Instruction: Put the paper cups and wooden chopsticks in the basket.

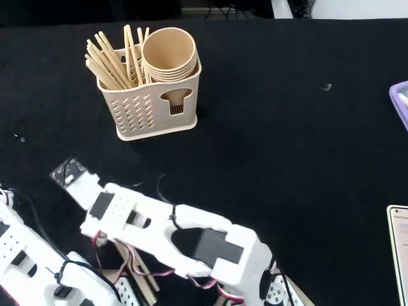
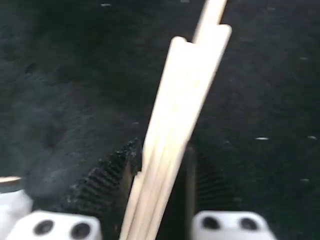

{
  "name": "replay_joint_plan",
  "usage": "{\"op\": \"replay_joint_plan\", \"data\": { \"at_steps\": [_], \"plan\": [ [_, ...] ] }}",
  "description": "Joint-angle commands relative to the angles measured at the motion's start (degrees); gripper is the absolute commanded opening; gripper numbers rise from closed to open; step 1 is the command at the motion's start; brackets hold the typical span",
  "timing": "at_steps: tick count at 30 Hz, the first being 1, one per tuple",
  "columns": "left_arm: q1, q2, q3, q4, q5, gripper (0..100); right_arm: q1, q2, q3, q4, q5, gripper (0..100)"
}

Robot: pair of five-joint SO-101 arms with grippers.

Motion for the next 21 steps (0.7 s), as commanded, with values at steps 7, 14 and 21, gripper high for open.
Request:
{"op": "replay_joint_plan", "data": {
  "at_steps": [7, 14, 21],
  "plan": [
    [-0.6, -0.5, -4.0, 0.2, 0.6, 19, 5.4, 3.4, -4.9, 4.9, 2.0, 1.0],
    [-0.5, -0.5, -3.7, 0.0, 0.6, 19, 13.1, 0.4, -5.8, 11.2, 3.0, 1.0],
    [-0.1, -0.5, -3.6, -0.1, 0.6, 19, 22.0, -2.1, -5.1, 10.1, 17.8, 1.0]
  ]
}}
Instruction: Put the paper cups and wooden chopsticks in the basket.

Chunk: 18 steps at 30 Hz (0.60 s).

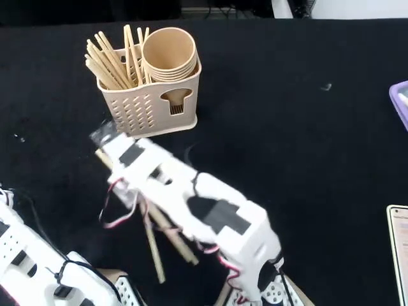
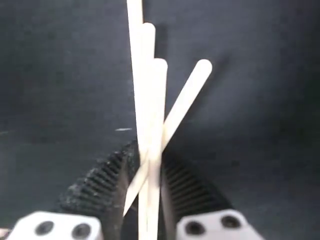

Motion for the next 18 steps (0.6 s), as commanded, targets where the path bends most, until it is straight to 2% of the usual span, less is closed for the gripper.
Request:
{"op": "replay_joint_plan", "data": {
  "at_steps": [1, 8, 10, 14, 18],
  "plan": [
    [0.0, -0.5, -3.6, 0.0, 0.6, 19, 4.6, -3.8, 0.9, -1.4, 10.5, 1.0],
    [0.0, -0.5, -3.6, 0.1, 0.6, 19, -4.0, -3.9, 5.9, -4.1, 13.2, 1.5],
    [0.0, -0.5, -3.6, 0.1, 0.6, 19, -6.3, -3.9, 6.4, -3.3, 14.8, 5.3],
    [0.0, -0.5, -3.5, 0.1, 0.6, 19, -7.8, -4.3, 7.0, -1.8, 15.4, 15.8],
    [0.0, -0.5, -3.5, 0.0, 0.6, 19, -7.6, -4.5, 6.3, 0.8, 16.2, 14.0]
  ]
}}
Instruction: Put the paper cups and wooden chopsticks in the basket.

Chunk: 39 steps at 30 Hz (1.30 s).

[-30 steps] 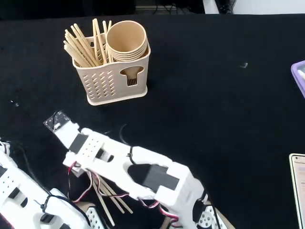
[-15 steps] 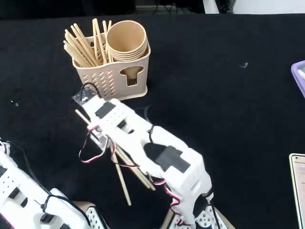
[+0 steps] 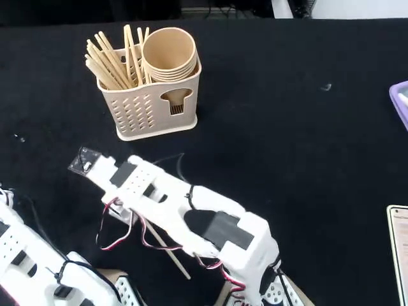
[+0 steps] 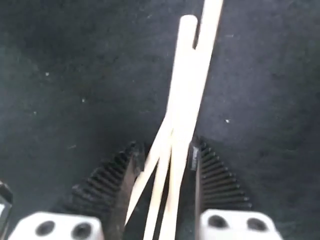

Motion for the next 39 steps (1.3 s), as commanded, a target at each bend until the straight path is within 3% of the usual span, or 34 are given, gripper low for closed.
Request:
{"op": "replay_joint_plan", "data": {
  "at_steps": [1, 5, 10, 13, 24, 31, 39],
  "plan": [
    [0.0, -0.5, -3.5, 0.0, 0.6, 19, -1.2, -2.1, -0.1, 5.2, 2.7, 12.9],
    [0.0, -0.5, -3.5, -0.1, 0.6, 19, -0.4, -5.8, -0.3, 10.8, 6.6, 10.6],
    [0.0, -0.5, -3.5, -0.1, 0.6, 19, -0.8, -6.1, 4.0, 5.8, 6.9, 9.1],
    [0.0, -0.5, -3.5, -0.1, 0.6, 19, -0.4, -6.5, 4.7, 3.7, 6.9, 0.7],
    [0.2, -0.4, -3.3, -0.1, 0.6, 19, 0.1, -16.0, 6.7, 7.8, 6.9, 1.1],
    [7.9, -0.5, 2.2, -5.3, 0.3, 19, 5.9, -30.5, 12.5, 7.2, 10.6, 1.1],
    [11.9, -0.4, 7.0, -10.9, 0.2, 19, 13.6, -43.4, 14.5, 4.9, 10.5, 1.1]
  ]
}}
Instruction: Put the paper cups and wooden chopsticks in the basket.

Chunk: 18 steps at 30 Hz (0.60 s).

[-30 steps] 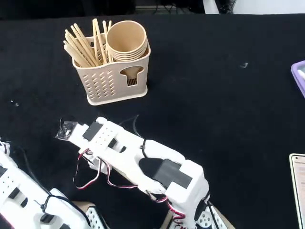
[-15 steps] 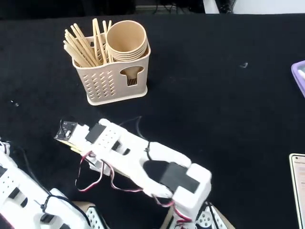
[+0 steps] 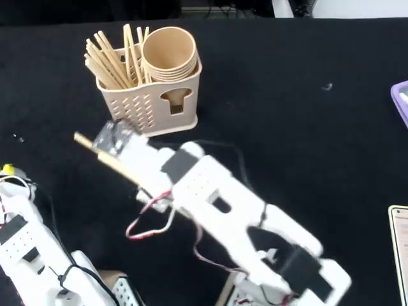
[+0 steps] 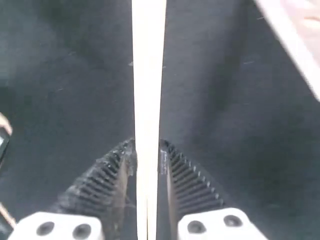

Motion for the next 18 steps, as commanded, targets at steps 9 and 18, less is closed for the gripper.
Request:
{"op": "replay_joint_plan", "data": {
  "at_steps": [9, 18],
  "plan": [
    [7.3, -0.4, 1.5, -2.2, 0.2, 19, 5.4, -20.3, -11.0, -1.0, 0.3, 1.1],
    [13.5, -1.1, 2.8, -2.1, -3.6, 19, 6.4, -19.2, -22.9, -17.8, -0.4, 1.1]
  ]
}}
